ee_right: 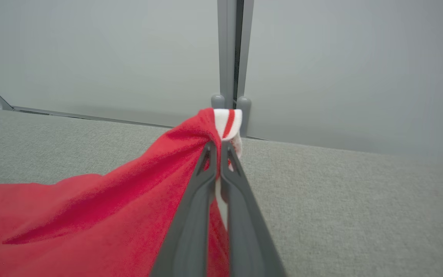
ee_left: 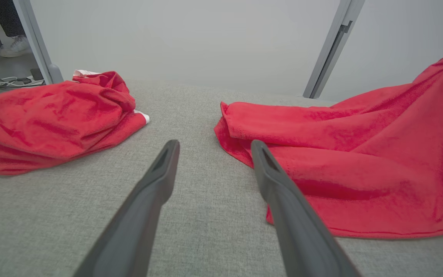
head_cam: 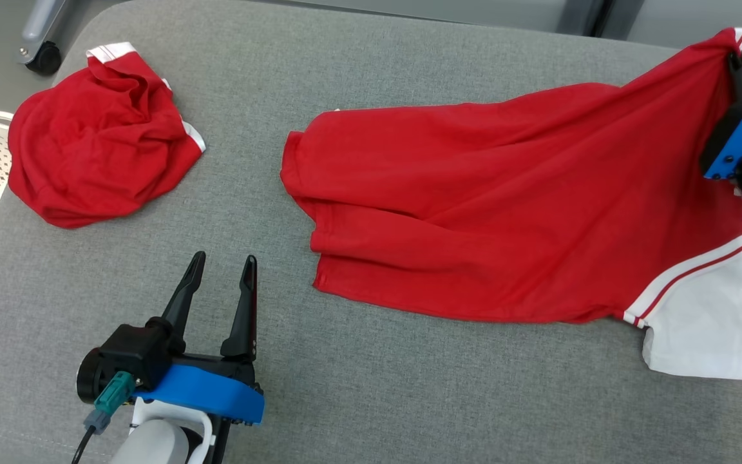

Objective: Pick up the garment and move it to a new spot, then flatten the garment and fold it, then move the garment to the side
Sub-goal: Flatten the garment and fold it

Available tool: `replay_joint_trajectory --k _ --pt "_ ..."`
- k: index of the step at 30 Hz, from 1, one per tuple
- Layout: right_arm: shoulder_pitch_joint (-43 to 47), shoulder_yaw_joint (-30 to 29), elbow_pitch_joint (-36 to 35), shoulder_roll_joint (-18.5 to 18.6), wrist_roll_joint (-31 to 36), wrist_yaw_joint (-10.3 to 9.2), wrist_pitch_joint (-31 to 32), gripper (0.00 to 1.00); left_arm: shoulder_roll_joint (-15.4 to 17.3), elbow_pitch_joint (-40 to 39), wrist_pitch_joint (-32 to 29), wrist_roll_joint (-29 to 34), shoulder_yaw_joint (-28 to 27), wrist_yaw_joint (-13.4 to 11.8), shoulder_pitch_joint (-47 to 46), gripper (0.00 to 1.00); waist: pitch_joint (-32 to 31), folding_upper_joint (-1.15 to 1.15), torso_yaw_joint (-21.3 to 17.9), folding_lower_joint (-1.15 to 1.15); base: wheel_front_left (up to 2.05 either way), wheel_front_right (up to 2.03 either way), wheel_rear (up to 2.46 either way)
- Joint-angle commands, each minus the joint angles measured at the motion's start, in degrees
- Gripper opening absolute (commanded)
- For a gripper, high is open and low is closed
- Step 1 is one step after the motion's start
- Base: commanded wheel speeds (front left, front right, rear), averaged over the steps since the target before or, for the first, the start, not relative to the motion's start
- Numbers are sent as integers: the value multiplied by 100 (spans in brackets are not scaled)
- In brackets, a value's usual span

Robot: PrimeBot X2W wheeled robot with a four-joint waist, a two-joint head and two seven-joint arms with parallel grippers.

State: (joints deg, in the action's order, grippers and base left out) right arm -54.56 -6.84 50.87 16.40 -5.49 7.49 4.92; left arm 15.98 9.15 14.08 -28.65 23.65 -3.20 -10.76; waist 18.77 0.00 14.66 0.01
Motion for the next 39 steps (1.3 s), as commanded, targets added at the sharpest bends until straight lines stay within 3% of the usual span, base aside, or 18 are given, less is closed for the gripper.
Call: replay_joint_trajectory --k 1,7,15,22,25,32,39 --pt "-67 -12 133 -52 59 1 -114 100 -13 42 30 20 -6 -6 -89 100 -38 0 -9 -1 0 0 0" --pt "266 -15 274 -127 -59 1 -502 100 1 128 63 -15 -58 -51 40 100 -283 0 -138 -1 0 0 0" --pt "1092 254 -123 -244 -282 1 -1005 100 85 168 80 -26 -148 -141 280 100 -810 0 -431 -1 0 0 0" --pt "2374 539 -1275 -358 -433 0 -1534 100 194 141 76 -98 -273 -293 655 100 -1323 0 -770 -1 0 0 0" --pt "3022 504 -1946 -580 -426 1 -1628 100 248 108 67 -130 -317 -343 798 100 -1487 0 -866 -1 0 0 0" --pt "4377 451 -3497 -1006 -145 1 -1497 100 343 -58 51 -165 -383 -483 1126 100 -1694 0 -1057 -1 0 0 0" --pt "5371 382 -4435 -1286 -30 1 -971 100 414 -82 -5 -207 -386 -564 1378 100 -1883 0 -1175 -1 0 0 0"
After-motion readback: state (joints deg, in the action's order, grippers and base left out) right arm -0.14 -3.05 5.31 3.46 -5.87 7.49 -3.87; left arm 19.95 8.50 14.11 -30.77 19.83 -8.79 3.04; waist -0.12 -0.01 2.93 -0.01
